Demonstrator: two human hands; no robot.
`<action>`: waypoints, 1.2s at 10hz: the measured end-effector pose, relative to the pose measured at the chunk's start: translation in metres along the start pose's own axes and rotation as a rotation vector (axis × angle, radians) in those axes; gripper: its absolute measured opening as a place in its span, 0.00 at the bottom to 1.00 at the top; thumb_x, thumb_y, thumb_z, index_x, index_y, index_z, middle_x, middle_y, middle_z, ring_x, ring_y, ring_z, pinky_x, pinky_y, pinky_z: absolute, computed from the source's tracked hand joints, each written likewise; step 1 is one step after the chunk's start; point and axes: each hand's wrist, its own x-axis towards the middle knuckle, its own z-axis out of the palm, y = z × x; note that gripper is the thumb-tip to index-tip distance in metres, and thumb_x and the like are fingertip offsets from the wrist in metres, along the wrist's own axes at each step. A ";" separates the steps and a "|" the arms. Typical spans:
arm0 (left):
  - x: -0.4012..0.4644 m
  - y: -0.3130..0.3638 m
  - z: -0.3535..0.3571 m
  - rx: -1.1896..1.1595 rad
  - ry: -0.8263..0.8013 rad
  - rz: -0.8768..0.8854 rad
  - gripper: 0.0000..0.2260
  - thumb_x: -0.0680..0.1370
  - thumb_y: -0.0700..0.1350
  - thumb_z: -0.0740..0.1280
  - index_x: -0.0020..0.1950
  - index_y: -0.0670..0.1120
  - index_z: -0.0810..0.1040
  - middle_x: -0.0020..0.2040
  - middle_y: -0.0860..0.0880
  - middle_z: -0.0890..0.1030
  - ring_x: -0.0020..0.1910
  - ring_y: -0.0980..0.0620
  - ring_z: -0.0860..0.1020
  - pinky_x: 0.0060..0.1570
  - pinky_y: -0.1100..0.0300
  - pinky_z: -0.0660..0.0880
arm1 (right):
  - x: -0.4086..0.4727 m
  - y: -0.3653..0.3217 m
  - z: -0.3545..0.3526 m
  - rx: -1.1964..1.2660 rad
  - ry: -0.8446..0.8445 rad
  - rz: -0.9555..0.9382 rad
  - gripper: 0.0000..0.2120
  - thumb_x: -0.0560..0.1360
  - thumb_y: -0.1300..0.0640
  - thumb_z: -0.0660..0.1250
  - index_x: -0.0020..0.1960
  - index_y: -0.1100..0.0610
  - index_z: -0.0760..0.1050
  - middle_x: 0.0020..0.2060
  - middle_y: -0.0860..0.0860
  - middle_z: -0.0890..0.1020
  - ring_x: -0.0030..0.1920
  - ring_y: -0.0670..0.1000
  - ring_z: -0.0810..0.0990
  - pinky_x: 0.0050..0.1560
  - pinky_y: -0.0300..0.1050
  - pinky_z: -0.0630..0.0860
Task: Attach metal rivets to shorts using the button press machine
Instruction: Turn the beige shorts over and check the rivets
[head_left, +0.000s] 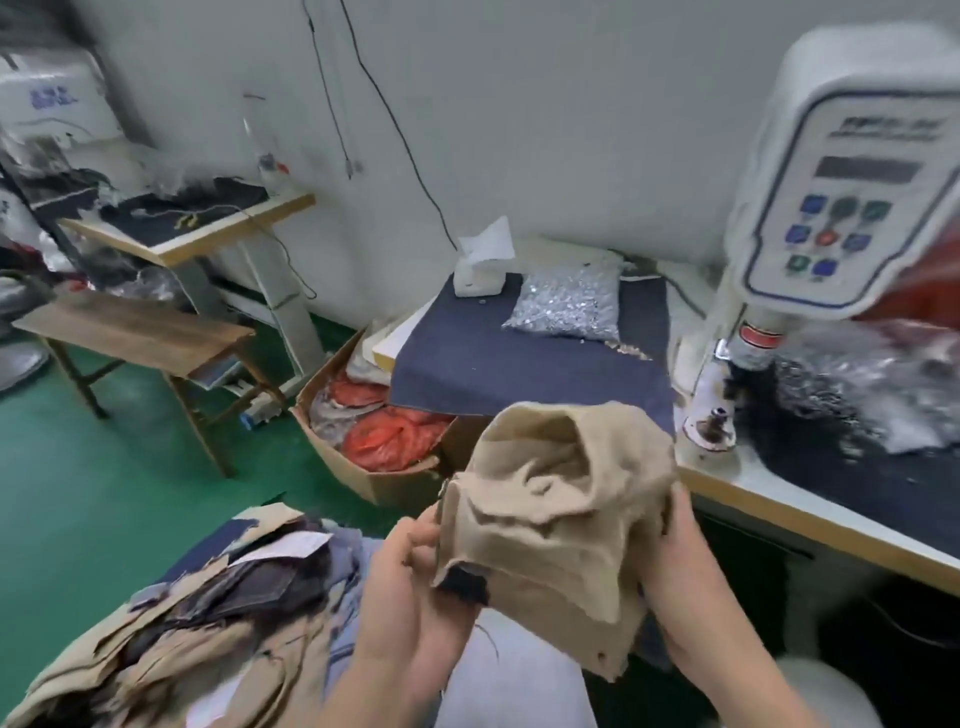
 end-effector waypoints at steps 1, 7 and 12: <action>0.013 -0.018 -0.004 0.287 0.050 -0.026 0.15 0.84 0.48 0.62 0.56 0.44 0.86 0.49 0.49 0.89 0.47 0.53 0.87 0.44 0.62 0.81 | 0.005 -0.020 -0.034 -0.444 0.040 -0.219 0.44 0.68 0.47 0.81 0.70 0.22 0.57 0.56 0.22 0.76 0.58 0.30 0.76 0.52 0.32 0.75; 0.048 -0.052 0.032 0.468 -0.123 -0.178 0.28 0.79 0.61 0.69 0.68 0.41 0.83 0.67 0.37 0.82 0.65 0.38 0.82 0.57 0.48 0.83 | 0.017 -0.027 -0.058 -0.981 0.433 -0.236 0.53 0.64 0.27 0.72 0.79 0.48 0.55 0.75 0.49 0.66 0.73 0.55 0.63 0.71 0.58 0.67; 0.045 -0.064 0.033 0.711 -0.215 0.034 0.32 0.71 0.68 0.77 0.70 0.54 0.81 0.63 0.49 0.85 0.58 0.50 0.83 0.62 0.34 0.78 | 0.019 -0.026 -0.058 -0.446 0.142 -0.331 0.11 0.76 0.54 0.73 0.54 0.41 0.78 0.54 0.44 0.81 0.54 0.44 0.81 0.53 0.48 0.79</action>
